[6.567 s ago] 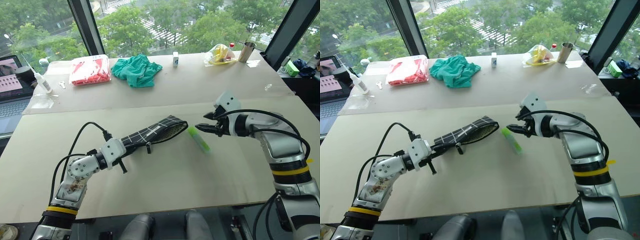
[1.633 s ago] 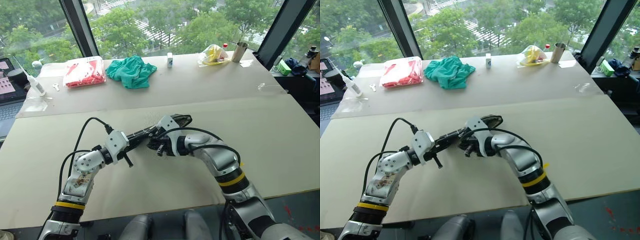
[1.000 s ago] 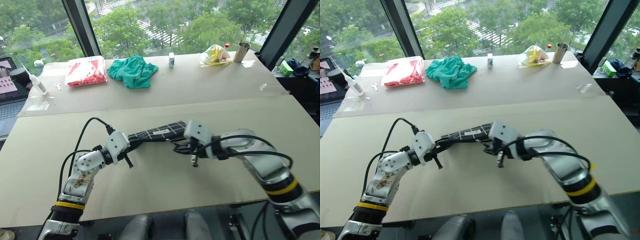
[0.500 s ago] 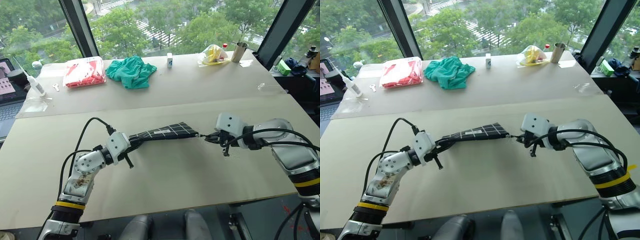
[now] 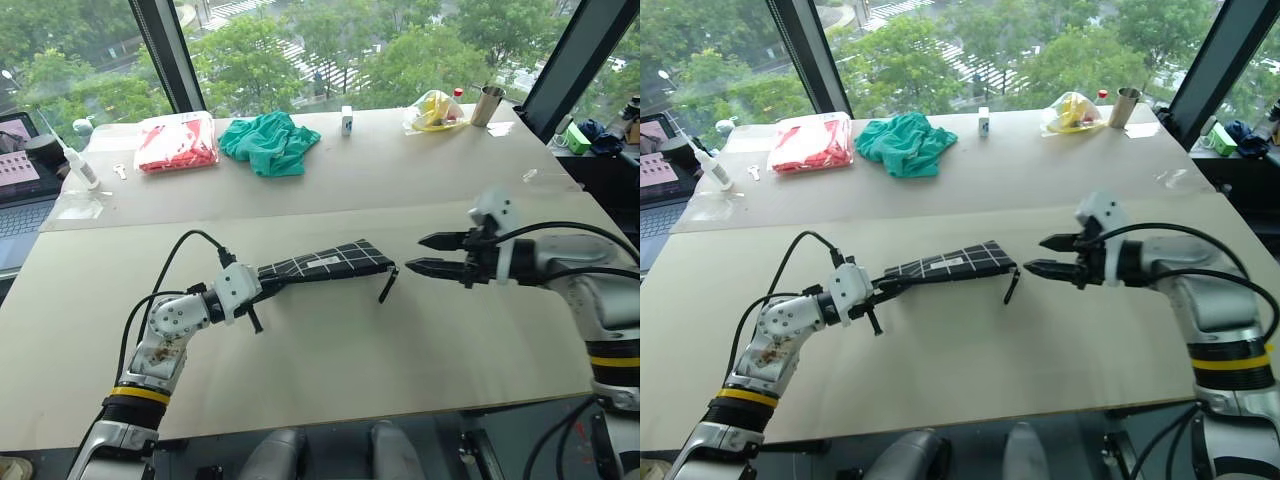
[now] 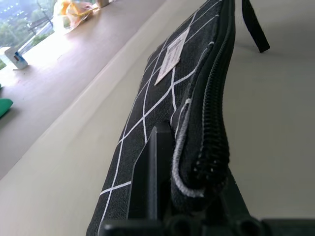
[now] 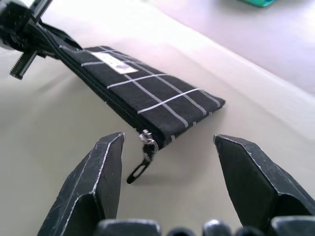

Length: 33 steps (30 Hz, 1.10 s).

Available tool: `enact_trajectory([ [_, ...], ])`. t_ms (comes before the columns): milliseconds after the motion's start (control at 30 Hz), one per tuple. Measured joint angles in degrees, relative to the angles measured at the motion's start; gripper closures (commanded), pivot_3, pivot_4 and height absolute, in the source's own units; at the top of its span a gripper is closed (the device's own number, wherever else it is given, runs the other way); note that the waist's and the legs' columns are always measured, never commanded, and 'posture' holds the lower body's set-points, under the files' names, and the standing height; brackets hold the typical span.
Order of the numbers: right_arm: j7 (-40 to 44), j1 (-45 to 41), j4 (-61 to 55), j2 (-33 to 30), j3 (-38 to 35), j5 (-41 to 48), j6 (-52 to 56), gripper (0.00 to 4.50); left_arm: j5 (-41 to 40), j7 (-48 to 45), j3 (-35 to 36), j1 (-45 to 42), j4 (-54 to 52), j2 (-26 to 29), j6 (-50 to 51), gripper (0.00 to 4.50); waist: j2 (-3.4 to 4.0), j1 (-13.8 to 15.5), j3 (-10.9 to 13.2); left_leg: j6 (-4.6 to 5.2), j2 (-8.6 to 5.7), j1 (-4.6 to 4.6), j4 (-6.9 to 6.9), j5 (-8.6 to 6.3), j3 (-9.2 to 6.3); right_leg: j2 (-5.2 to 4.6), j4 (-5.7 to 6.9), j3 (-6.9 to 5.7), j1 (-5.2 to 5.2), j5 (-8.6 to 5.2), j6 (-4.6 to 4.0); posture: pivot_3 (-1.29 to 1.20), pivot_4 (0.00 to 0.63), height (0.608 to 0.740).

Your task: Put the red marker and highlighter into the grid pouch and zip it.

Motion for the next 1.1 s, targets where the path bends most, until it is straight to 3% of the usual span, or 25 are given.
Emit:
enact_trajectory([
  [200, 2.8, 10.0, -4.6, -5.6, -8.2, 4.3, 0.4, 1.22, 2.2, -6.1, -2.4, -9.1, 15.7, 1.1, -12.6, 4.50, 0.00, 0.3, 0.0, 0.02, 0.02, -0.02, 0.01, -0.01, 0.03, 0.00, -0.17, -0.04, 0.06, 0.08, -0.01, 0.00, 0.150, 0.740],
  [233, 2.8, 10.7, -5.0, -5.7, -8.6, 4.3, 0.4, 1.16, 2.2, -6.5, -2.4, -9.8, 16.9, 1.2, -13.5, 3.93, 0.00, 0.2, 0.0, 0.02, 0.02, -0.02, 0.01, -0.01, 0.04, 0.00, -0.19, -0.03, 0.05, 0.10, 0.01, 0.00, 0.150, 0.740],
  [300, 2.1, 12.1, -5.7, -5.8, -9.8, 4.3, 0.4, 1.16, 2.2, -7.5, -2.8, -11.3, 20.0, 0.7, -16.5, 3.60, 0.00, 0.0, 0.0, 0.04, 0.06, 0.02, 0.01, -0.02, 0.14, 0.00, -0.24, -0.03, 0.05, 0.16, 0.01, 0.00, 0.150, 0.740],
  [500, -1.7, 15.1, -9.4, -5.3, -11.3, 4.4, 0.4, 1.16, 3.6, -10.8, -4.2, -13.5, 32.2, 0.7, -31.4, 1.36, -0.01, -0.3, 0.0, 0.06, 0.11, 0.00, 0.01, -0.04, 0.18, 0.00, -0.27, -0.08, 0.03, 0.19, 0.02, 0.00, 0.150, 0.740],
  [633, -2.3, 15.9, -11.3, -5.3, -10.2, 4.4, 0.4, 1.16, 6.9, -6.4, -3.2, -16.5, 38.3, 4.9, -37.2, 0.17, -0.01, -0.4, 0.0, 0.12, 0.12, 0.07, 0.03, -0.07, 0.26, 0.00, -0.27, -0.06, 0.06, 0.23, 0.03, 0.00, 0.150, 0.740],
  [767, -2.2, 15.6, -11.2, -6.0, -9.2, 4.3, 0.4, 1.16, 5.7, -5.9, -0.6, -14.1, 38.7, 10.0, -37.1, 0.17, 0.01, -1.1, 0.0, 0.17, 0.16, 0.12, 0.01, -0.13, 0.27, 0.01, -0.23, -0.07, 0.02, 0.24, 0.04, 0.00, 0.150, 0.740],
  [833, -2.1, 15.4, -10.8, -6.4, -8.8, 4.2, 0.3, 1.16, 0.7, -9.5, 1.5, -10.0, 34.9, 12.3, -32.7, 0.17, 0.02, -1.4, 0.0, 0.20, 0.17, 0.11, 0.01, -0.19, 0.29, 0.01, -0.22, -0.07, -0.03, 0.24, 0.04, 0.00, 0.150, 0.740],
  [967, -1.3, 15.0, -9.9, -7.2, -8.0, 4.1, -0.1, 1.16, -11.6, -15.9, 5.3, 2.1, 19.2, 16.8, -12.8, 0.17, 0.02, -1.6, 0.0, 0.22, 0.20, 0.05, 0.03, -0.23, 0.30, 0.03, -0.23, -0.09, -0.09, 0.25, 0.07, 0.00, 0.150, 0.740],
  [1100, -0.6, 14.9, -8.8, -7.6, -7.1, 3.9, -0.7, 1.16, -28.2, -12.5, 12.8, 16.6, -2.5, 23.4, 19.6, 0.17, 0.08, -1.6, 0.0, 0.54, 0.24, 0.09, 0.02, -0.45, 0.31, 0.07, -0.20, -0.05, -0.08, 0.25, 0.08, 0.00, 0.150, 0.740],
])
